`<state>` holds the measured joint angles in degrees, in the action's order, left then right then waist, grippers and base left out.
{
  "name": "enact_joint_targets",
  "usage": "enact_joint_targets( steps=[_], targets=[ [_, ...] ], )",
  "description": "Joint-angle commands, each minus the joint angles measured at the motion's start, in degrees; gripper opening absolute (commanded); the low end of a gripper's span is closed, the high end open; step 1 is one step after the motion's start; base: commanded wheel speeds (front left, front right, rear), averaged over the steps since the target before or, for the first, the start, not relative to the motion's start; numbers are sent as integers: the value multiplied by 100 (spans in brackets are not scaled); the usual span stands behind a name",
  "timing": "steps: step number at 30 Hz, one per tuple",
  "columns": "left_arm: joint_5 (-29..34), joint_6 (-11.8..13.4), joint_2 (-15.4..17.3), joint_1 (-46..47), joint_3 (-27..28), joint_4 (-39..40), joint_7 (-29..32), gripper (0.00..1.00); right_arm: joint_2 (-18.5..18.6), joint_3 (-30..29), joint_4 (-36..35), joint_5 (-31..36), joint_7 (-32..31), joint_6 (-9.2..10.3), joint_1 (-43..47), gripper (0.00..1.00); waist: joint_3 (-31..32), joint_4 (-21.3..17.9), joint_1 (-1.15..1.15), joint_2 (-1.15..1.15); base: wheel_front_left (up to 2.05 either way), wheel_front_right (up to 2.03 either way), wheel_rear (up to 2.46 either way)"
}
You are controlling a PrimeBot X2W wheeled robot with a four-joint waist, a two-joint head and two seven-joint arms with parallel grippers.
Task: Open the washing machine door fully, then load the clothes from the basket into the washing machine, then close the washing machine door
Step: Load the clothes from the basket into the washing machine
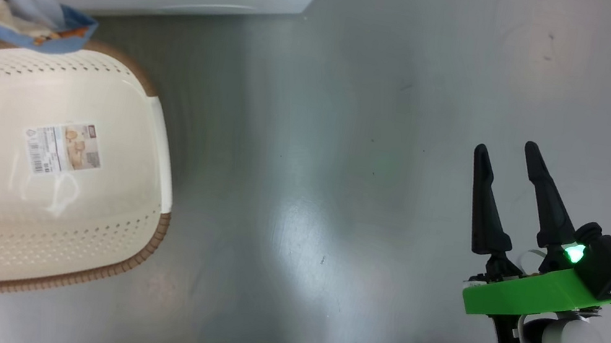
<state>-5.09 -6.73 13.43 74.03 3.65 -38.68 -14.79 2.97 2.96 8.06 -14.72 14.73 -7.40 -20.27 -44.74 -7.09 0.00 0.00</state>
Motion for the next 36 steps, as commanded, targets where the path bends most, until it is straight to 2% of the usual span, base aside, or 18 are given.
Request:
enact_joint_targets(
  steps=[1, 21, 36],
  targets=[
    [50, 20, 241, -211, 5, 192, -20, 100, -10, 101, -85, -13, 27, -9, 92, 100, 50, 50, 0, 0, 0, 0, 0],
    [-270, -32, -137, -1700, 315, 1518, -20, 100, -10, 22, -10, 45, 27, -9, 125, 100, 422, 332, 0, 0, 0, 0, 0],
    [-250, -50, -641, -3611, 647, 2924, -20, 100, -10, -49, -69, 84, 27, -9, 162, 100, 498, 490, 0, 0, 0, 0, 0]
  ],
)
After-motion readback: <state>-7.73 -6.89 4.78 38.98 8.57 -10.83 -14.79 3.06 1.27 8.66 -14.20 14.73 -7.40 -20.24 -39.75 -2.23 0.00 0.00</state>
